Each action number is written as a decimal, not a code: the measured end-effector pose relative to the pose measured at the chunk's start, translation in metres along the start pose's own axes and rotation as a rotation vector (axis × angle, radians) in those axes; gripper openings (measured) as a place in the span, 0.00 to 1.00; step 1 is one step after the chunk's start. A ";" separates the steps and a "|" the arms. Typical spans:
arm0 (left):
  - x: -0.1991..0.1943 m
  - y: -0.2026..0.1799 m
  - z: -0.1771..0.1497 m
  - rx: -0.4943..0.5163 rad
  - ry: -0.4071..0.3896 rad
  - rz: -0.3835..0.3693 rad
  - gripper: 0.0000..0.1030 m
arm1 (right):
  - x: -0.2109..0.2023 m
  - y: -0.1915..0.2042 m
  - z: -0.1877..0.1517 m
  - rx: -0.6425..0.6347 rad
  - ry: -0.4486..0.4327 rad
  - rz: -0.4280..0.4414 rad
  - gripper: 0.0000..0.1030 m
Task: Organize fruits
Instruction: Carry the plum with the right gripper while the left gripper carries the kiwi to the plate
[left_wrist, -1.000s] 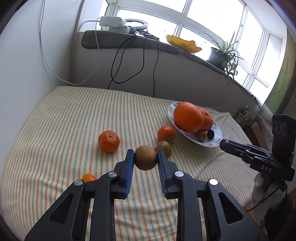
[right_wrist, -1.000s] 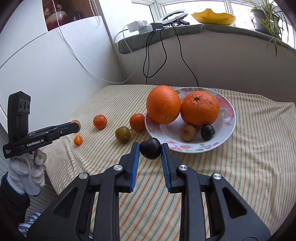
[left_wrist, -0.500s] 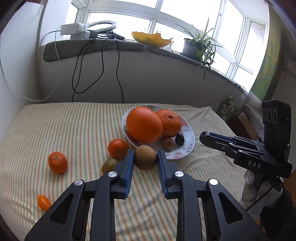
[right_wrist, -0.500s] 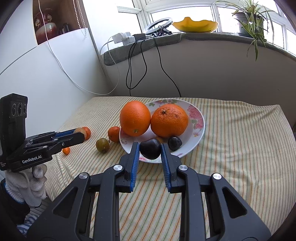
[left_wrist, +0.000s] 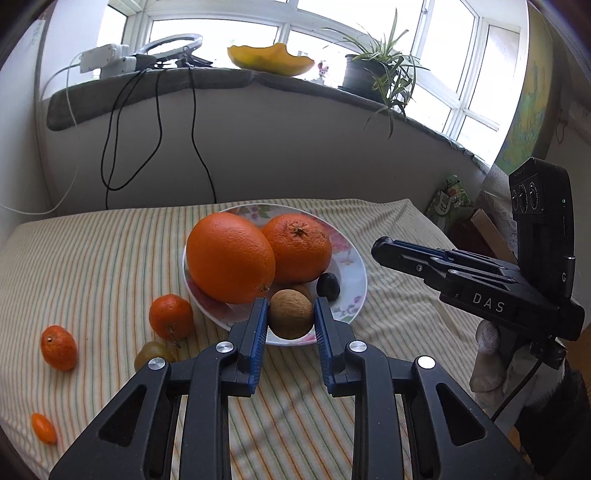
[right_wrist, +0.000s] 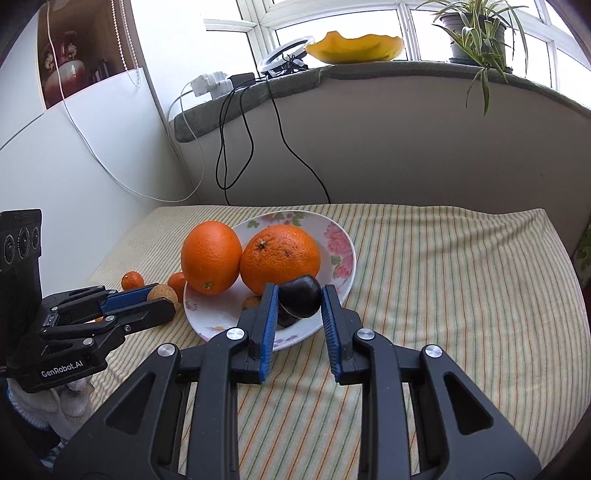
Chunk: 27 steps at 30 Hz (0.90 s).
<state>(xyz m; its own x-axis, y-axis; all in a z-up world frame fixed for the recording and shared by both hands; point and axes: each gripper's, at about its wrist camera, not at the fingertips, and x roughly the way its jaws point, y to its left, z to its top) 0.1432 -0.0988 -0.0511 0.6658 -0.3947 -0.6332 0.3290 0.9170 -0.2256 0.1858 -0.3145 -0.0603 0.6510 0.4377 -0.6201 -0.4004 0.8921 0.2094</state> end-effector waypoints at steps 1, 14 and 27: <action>0.002 -0.002 0.001 0.008 0.001 0.002 0.23 | 0.003 -0.001 0.001 0.001 0.000 -0.002 0.24; 0.017 -0.012 0.004 0.045 0.013 0.030 0.23 | 0.033 -0.014 0.005 0.033 0.023 0.000 0.24; 0.022 -0.013 0.005 0.064 0.011 0.042 0.23 | 0.039 -0.014 0.006 0.029 0.031 0.000 0.24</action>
<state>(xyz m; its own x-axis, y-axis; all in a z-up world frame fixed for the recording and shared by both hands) 0.1570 -0.1198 -0.0577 0.6726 -0.3551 -0.6493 0.3437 0.9269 -0.1509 0.2206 -0.3089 -0.0826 0.6305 0.4340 -0.6435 -0.3812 0.8953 0.2304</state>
